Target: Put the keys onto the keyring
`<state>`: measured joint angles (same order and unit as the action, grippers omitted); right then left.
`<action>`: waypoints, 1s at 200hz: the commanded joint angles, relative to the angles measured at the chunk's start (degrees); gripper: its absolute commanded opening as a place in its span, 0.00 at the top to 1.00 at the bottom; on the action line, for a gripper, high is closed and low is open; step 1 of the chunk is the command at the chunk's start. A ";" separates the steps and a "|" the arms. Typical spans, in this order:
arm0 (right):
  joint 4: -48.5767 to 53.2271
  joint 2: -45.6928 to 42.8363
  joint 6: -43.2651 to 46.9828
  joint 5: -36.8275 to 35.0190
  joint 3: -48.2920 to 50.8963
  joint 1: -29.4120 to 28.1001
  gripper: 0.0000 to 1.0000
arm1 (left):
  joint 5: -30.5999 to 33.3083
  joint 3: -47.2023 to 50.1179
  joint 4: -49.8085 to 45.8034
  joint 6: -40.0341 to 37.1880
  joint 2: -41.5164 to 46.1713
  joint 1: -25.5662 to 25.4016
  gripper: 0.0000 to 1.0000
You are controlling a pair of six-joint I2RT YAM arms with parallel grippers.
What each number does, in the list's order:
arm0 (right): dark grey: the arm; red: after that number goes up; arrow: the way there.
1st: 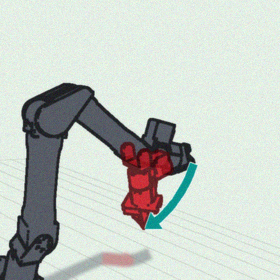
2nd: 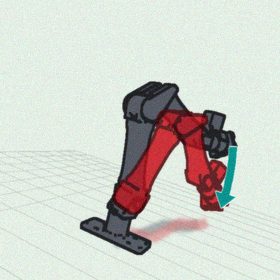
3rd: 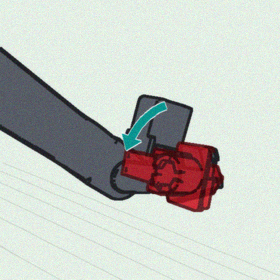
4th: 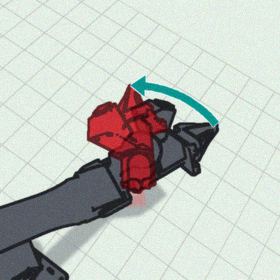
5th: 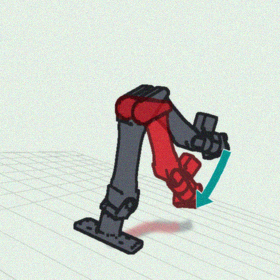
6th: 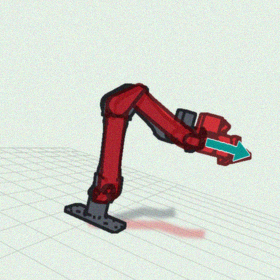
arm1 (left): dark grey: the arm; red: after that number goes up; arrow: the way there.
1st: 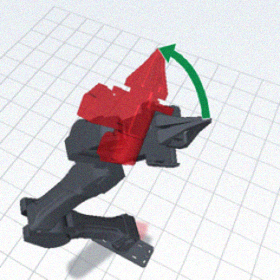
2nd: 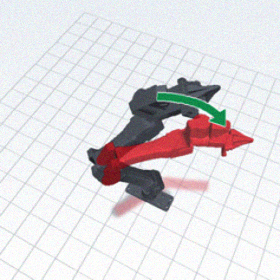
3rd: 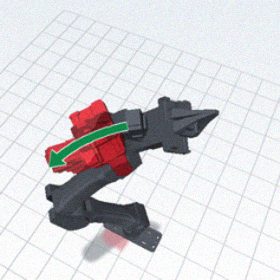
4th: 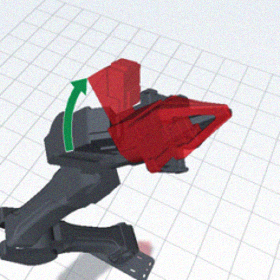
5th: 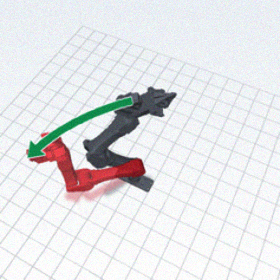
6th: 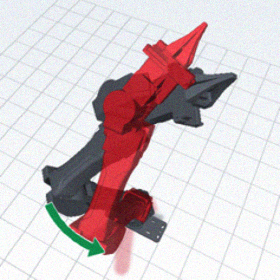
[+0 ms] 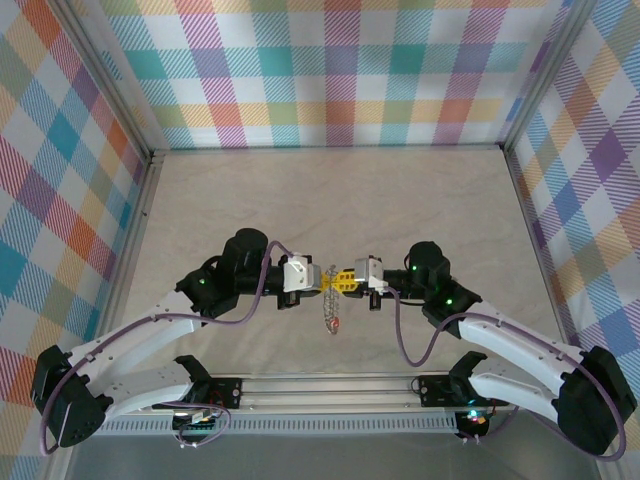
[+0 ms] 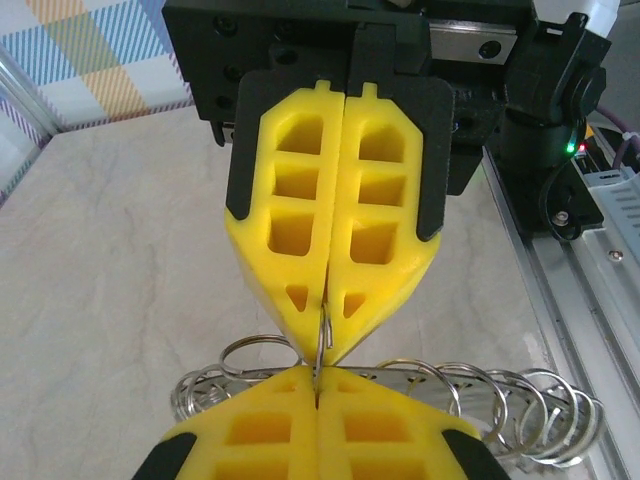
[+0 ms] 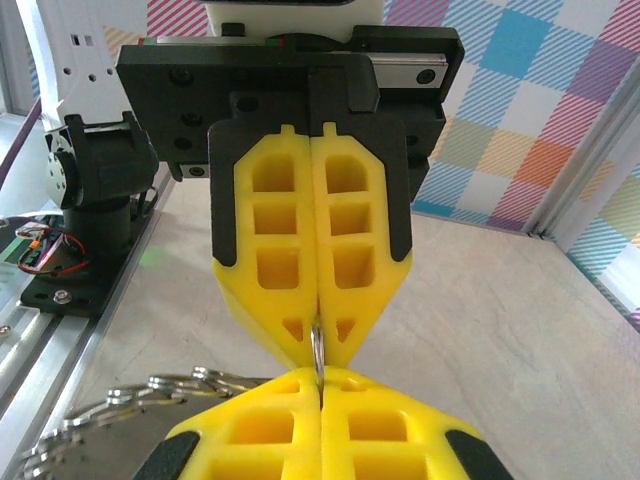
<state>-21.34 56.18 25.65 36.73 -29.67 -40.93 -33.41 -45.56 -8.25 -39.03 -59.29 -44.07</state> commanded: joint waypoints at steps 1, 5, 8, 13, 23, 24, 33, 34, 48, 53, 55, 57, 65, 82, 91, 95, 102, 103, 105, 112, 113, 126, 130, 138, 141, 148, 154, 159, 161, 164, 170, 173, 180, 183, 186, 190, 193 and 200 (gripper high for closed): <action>-3.15 -1.10 -0.34 2.12 -0.05 0.23 1.00 | -1.05 -0.23 1.57 -0.13 1.51 -0.20 0.96; -3.17 -1.12 -0.34 2.10 -0.08 0.23 1.00 | -1.16 -0.23 1.65 -0.09 1.63 -0.14 0.95; -3.13 -1.14 -0.34 2.19 -0.07 0.23 1.00 | -1.18 -0.23 1.66 -0.09 1.70 -0.21 0.94; -3.14 -1.07 -0.31 2.25 -0.04 0.23 1.00 | -1.30 -0.30 1.64 -0.10 1.69 -0.18 0.94; -3.21 -0.99 -0.34 2.38 -0.12 0.26 1.00 | -1.61 -0.32 1.57 0.00 1.78 -0.16 0.94; -3.24 -0.94 -0.34 2.33 -0.08 0.24 1.00 | -1.68 -0.36 1.57 0.00 1.75 -0.19 0.94; -3.46 -0.78 -0.29 2.47 -0.08 0.23 1.00 | -2.15 -0.34 1.56 0.00 1.76 -0.18 0.92; -3.54 -0.75 -0.31 2.47 -0.10 0.23 1.00 | -2.21 -0.37 1.57 0.00 1.78 -0.20 0.92; -3.98 -0.53 -0.40 2.56 0.01 0.26 1.00 | -2.78 -0.43 1.66 0.01 1.59 -0.17 0.85; -4.10 -0.52 -0.48 2.56 -0.01 0.23 1.00 | -2.89 -0.43 1.66 0.00 1.49 -0.19 0.85; -4.13 -0.48 -0.51 2.56 0.04 0.23 1.00 | -2.89 -0.48 1.62 0.00 1.40 -0.21 0.85; -4.14 -0.40 -0.44 2.56 -0.02 0.19 1.00 | -2.89 -0.49 1.63 0.07 1.42 -0.18 0.85; -4.14 -0.38 -0.58 2.59 -0.03 0.24 1.00 | -2.89 -0.58 1.65 0.09 1.25 -0.16 0.86; -4.01 -0.43 -0.52 2.79 -0.19 0.23 1.00 | -2.80 -0.78 1.71 0.13 0.86 -0.18 0.90; -3.33 -0.45 -0.17 2.99 -0.40 0.24 1.00 | -2.79 -0.84 1.98 0.19 0.71 -0.22 0.88; -3.04 -0.40 -0.01 3.04 -0.50 0.23 1.00 | -2.95 -0.89 2.08 0.25 0.67 -0.19 0.88; -2.75 -0.39 0.18 3.00 -0.52 0.23 1.00 | -3.06 -0.93 2.21 0.25 0.51 -0.23 0.88; -2.70 -0.43 0.19 3.00 -0.50 0.23 1.00 | -3.10 -0.93 2.24 0.26 0.54 -0.18 0.88; -2.73 -0.41 0.12 3.00 -0.48 0.23 1.00 | -3.14 -0.98 2.27 0.24 0.52 -0.19 0.88; -2.76 -0.46 0.15 2.90 -0.53 0.24 1.00 | -3.34 -1.10 2.24 0.15 0.36 -0.21 0.94; -2.75 -0.46 0.12 2.90 -0.55 0.23 1.00 | -3.38 -1.15 2.26 0.16 0.38 -0.22 0.95; -3.07 -0.29 -0.05 2.73 -0.52 0.24 1.00 | -3.95 -1.65 1.55 -0.24 -0.08 -0.18 1.00; -3.24 -0.26 -0.12 2.66 -0.52 0.26 1.00 | -4.01 -1.72 1.25 -0.38 -0.27 -0.16 1.00; -3.35 -0.19 -0.16 2.45 -0.54 0.23 1.00 | -4.03 -2.04 0.81 -0.52 -0.47 -0.16 1.00; -3.40 -0.19 -0.15 2.35 -0.48 0.23 1.00 | -3.96 -2.05 0.67 -0.45 -0.52 -0.21 1.00; -3.61 -0.27 -0.06 1.93 -0.38 0.23 0.93 | -3.26 -2.27 0.33 -0.46 -0.55 -0.20 1.00; -3.66 -0.39 0.11 1.44 -0.12 0.23 0.87 | -2.35 -2.41 -0.09 -0.44 -0.54 -0.18 1.00; -3.70 -0.65 0.28 0.91 0.15 0.26 0.82 | -1.53 -2.59 -0.60 -0.44 -0.50 -0.23 1.00; -3.82 -0.75 0.37 0.65 0.27 0.35 0.81 | -1.21 -2.65 -0.79 -0.46 -0.46 -0.25 1.00; -3.87 -0.78 0.37 0.26 0.38 0.34 0.78 | -0.78 -2.73 -1.14 -0.58 -0.36 -0.21 1.00; -4.10 -1.05 0.20 -0.59 0.85 0.46 0.75 | 0.18 -2.95 -1.88 -0.90 -0.29 -0.23 1.00; -4.28 -1.17 0.18 -0.95 0.99 0.60 0.74 | 0.75 -3.03 -2.18 -1.00 -0.22 -0.18 1.00; -4.41 -1.40 -0.19 -1.33 1.36 0.97 0.72 | 1.76 -3.26 -2.78 -1.27 -0.12 -0.22 1.00; -4.30 -1.58 -0.31 -1.50 1.47 1.08 0.72 | 2.15 -3.36 -3.15 -1.39 -0.06 -0.22 1.00; -4.12 -1.74 -0.48 -1.71 1.66 1.23 0.71 | 2.47 -3.47 -3.48 -1.59 -0.01 -0.18 1.00; -3.90 -1.95 -0.59 -2.06 1.88 1.36 0.70 | 2.89 -3.72 -4.01 -1.62 -0.10 -0.18 1.00; -3.77 -2.22 -0.68 -2.34 2.08 1.51 0.69 | 3.24 -4.04 -4.42 -1.44 -0.07 -0.23 1.00; -3.61 -2.89 -0.99 -3.17 2.74 1.60 0.67 | 3.96 -4.92 -5.75 -1.32 -0.38 -0.17 1.00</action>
<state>-23.40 55.42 25.76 35.40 -29.10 -40.12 -32.03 -46.96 -10.87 -39.29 -59.57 -44.12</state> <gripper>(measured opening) 0.307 0.049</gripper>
